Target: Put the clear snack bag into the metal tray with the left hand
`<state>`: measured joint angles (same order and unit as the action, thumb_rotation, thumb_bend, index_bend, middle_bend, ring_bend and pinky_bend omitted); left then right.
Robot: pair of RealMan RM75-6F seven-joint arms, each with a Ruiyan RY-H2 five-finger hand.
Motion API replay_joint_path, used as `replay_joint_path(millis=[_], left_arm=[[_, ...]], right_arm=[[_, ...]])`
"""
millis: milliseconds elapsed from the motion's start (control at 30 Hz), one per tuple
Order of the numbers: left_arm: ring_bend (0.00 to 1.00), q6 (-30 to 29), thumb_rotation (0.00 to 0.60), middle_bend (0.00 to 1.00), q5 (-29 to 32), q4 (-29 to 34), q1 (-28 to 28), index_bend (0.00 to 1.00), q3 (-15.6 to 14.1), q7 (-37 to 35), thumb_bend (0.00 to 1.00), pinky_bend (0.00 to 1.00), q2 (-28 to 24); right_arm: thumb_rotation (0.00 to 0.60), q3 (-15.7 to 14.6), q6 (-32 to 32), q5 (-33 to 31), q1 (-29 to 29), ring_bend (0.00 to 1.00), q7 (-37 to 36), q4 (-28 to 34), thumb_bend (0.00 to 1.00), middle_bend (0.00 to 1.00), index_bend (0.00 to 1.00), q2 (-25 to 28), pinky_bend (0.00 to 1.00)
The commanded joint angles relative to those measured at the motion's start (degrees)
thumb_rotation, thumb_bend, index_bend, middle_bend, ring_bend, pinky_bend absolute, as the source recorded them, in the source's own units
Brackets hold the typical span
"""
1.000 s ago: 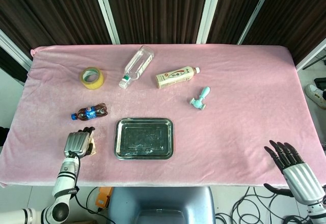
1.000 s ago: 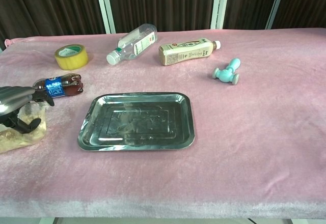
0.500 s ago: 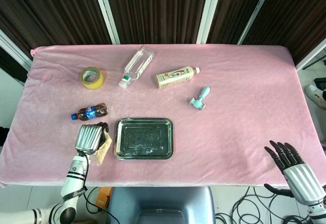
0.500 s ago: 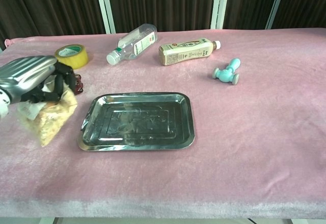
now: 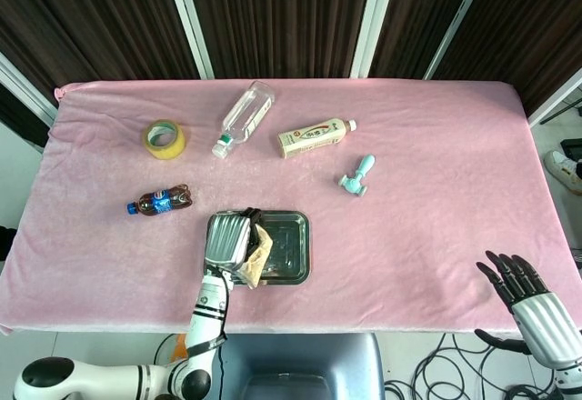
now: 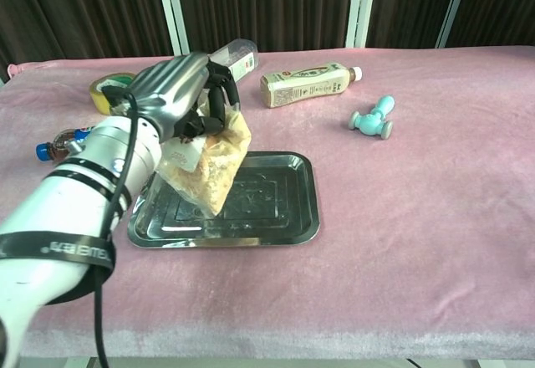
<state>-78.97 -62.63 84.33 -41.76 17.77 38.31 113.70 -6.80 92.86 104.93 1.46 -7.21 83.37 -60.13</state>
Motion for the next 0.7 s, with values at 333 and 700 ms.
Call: replay_joint_path(millis=[333, 700], left_arm=[[0.00, 4.33, 0.600, 0.00, 3.82, -0.90, 0.21, 0.00, -0.57, 2.53, 0.44, 0.27, -1.73], [0.00, -7.92, 0.600, 0.00, -4.21, 23.08, 15.44, 0.00, -16.90, 5.47, 0.46, 0.25, -29.12]], right_arm=[[0.600, 0.20, 0.96, 0.07, -0.25, 0.00, -0.78, -0.77, 0.00, 0.00, 0.00, -0.22, 0.19], [0.600, 0.39, 0.01, -0.46, -0.03, 0.00, 0.45, 0.08, 0.00, 0.00, 0.00, -0.31, 0.19]])
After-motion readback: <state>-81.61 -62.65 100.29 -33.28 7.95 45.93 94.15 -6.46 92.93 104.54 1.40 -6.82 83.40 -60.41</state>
